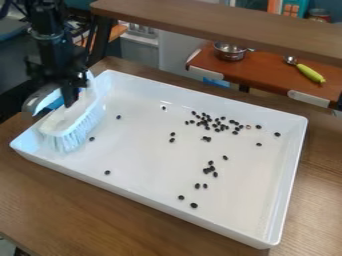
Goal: Sweep into pile
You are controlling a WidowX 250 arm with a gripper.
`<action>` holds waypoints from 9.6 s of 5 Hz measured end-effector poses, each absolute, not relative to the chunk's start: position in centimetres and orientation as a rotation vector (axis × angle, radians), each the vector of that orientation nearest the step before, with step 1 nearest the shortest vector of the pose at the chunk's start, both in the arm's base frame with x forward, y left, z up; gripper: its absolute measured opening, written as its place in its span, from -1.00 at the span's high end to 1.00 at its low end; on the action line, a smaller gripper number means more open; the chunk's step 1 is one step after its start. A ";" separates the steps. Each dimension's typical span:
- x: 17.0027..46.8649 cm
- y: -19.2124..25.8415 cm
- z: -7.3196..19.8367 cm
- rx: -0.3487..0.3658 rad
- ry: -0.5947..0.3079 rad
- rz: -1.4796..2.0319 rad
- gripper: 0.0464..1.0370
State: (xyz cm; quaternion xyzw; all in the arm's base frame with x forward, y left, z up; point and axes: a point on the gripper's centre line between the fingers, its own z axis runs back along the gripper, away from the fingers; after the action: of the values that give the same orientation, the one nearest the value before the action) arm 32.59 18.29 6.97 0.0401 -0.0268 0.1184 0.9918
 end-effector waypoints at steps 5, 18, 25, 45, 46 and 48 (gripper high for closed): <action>33.6 11.3 6.5 -0.016 0.026 0.187 0.09; 34.3 -5.4 13.5 -0.265 -0.059 0.072 0.09; 37.2 15.4 9.9 -0.041 -0.109 0.319 0.09; 40.2 -4.5 13.6 -0.241 -0.056 0.114 0.09; 39.0 -1.0 12.6 -0.193 -0.068 0.091 0.09; 34.5 8.4 10.2 -0.130 -0.089 -0.003 0.09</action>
State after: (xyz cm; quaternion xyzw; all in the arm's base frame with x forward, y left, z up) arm 34.53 8.43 10.18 -0.0651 -0.0447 -0.0017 0.9969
